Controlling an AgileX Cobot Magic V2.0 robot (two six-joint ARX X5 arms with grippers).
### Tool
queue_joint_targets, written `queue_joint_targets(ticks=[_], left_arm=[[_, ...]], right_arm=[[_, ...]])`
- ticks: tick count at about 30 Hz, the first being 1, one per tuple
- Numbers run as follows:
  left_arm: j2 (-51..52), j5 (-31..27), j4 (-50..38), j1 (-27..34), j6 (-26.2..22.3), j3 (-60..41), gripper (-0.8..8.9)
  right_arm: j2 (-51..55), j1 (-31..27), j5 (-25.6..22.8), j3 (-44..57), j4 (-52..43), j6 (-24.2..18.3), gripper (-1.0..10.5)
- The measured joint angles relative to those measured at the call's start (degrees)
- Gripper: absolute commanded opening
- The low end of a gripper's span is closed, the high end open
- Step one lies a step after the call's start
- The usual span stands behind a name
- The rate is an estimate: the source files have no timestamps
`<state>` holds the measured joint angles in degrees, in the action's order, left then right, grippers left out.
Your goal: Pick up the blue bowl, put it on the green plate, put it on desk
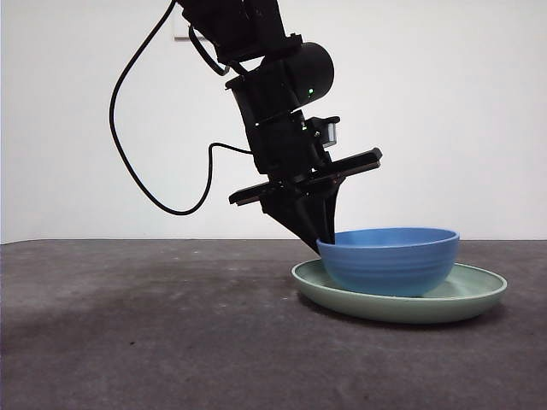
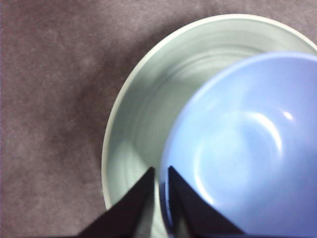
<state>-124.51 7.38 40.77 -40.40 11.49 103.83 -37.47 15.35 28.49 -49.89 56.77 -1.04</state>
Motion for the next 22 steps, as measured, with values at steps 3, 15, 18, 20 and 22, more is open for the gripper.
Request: queue_joint_targets(ticks=[3, 15, 18, 20, 22], left_arm=[[0.00, -0.02, 0.02, 0.00, 0.00, 0.00, 2.61], [1.25, -0.02, 1.77, 0.02, -0.02, 0.04, 2.63], [5.14, -0.02, 1.73, 0.31, -0.17, 0.04, 2.63], [9.46, 0.00, 1.36, 0.92, -0.33, 0.04, 2.63], [13.51, -0.02, 1.11, 1.73, -0.46, 0.04, 2.63]], right_arm=[[0.00, 0.00, 0.00, 0.00, 0.02, 0.00, 3.7], [0.00, 0.00, -0.02, 0.00, 0.00, 0.00, 3.7], [0.00, 0.00, -0.02, 0.00, 0.02, 0.00, 3.7], [0.00, 0.00, -0.02, 0.00, 0.00, 0.00, 3.7], [0.00, 0.00, -0.02, 0.00, 0.00, 0.00, 3.7]])
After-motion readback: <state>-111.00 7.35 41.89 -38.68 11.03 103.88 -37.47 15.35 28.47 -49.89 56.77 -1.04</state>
